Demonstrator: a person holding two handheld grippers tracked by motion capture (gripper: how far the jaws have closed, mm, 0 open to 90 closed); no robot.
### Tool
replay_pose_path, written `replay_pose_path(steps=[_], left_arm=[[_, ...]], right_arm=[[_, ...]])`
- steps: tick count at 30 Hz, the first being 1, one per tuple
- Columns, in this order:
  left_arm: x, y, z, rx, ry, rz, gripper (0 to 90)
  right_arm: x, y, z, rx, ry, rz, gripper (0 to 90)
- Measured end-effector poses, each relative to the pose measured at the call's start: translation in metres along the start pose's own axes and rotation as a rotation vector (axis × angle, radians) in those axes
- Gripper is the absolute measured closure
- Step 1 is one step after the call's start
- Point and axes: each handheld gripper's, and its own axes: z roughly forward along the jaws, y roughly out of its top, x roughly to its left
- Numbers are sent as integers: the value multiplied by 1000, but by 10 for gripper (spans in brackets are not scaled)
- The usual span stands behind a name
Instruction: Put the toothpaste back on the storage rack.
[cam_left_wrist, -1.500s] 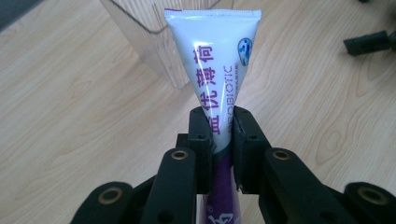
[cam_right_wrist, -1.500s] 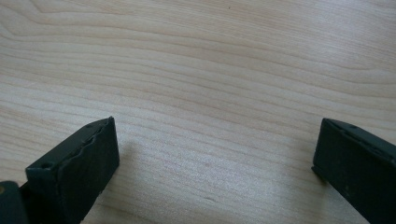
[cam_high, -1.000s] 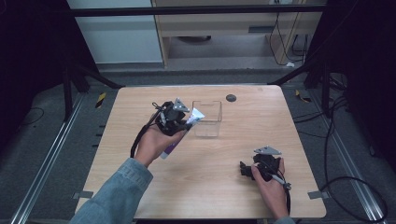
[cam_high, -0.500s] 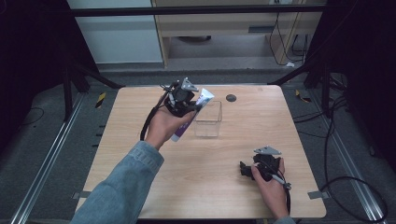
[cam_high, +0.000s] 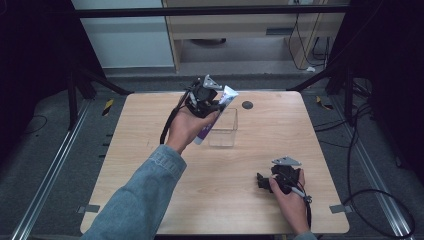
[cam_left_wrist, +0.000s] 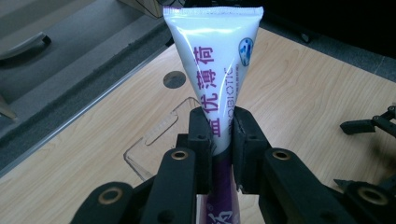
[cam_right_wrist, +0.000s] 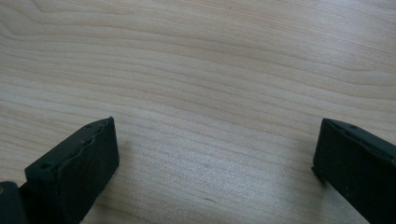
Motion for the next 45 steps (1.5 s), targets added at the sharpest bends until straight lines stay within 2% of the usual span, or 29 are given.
replay_pose_path(steps=[6, 21, 31, 39, 45], left_arm=[[-1, 1, 0, -9, 2, 6, 792], [5, 4, 3, -47, 4, -25, 792], [8, 20, 10, -66, -9, -43, 793], [9, 22, 17, -87, -10, -59, 792], [11, 22, 23, -95, -4, -52, 792]], right_arm=[[0, 0, 0, -1, -1, 3, 3], [0, 0, 0, 0, -1, 0, 3], [0, 0, 0, -2, 0, 0, 3], [0, 0, 0, -1, 0, 1, 3], [0, 0, 0, -3, 0, -2, 3]])
